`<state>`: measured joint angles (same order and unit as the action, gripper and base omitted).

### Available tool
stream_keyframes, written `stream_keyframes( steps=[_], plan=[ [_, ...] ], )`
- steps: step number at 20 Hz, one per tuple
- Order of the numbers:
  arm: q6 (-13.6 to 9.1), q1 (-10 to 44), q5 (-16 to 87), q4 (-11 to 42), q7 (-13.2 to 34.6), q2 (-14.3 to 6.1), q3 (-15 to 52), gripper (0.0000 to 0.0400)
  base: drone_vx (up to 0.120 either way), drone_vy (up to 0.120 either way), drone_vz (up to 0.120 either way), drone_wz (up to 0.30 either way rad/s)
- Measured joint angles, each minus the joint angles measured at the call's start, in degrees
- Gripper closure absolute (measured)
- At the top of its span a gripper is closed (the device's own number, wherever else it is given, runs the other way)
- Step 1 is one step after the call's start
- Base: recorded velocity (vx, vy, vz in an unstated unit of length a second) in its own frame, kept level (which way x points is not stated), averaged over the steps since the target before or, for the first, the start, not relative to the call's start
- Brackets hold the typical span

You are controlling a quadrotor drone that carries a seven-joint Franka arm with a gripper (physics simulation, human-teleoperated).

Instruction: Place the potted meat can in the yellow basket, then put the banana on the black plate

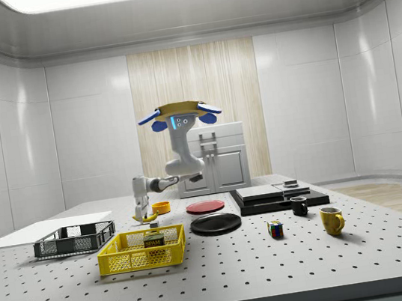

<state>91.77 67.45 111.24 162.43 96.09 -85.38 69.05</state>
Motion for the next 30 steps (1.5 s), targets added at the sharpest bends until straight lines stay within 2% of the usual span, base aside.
stream_keyframes(
  steps=[7, 16, 22, 30],
  plan=[
    [0.03, 0.01, -0.02, 0.00, 0.01, -0.04, 0.01, 0.0000, 0.000, -0.120, 0.000, 0.000],
    [0.07, 0.03, -0.03, -0.01, 0.02, -0.08, 0.01, 0.0000, 0.080, -0.120, 0.000, 0.000],
    [0.09, 0.04, -0.04, -0.01, 0.03, -0.10, 0.02, 0.0000, 0.000, -0.120, 0.000, 0.000],
    [0.27, 0.11, 0.26, -0.12, 0.03, -0.14, -0.32, 0.0000, 0.000, -0.035, -0.015, 0.000]
  ],
)
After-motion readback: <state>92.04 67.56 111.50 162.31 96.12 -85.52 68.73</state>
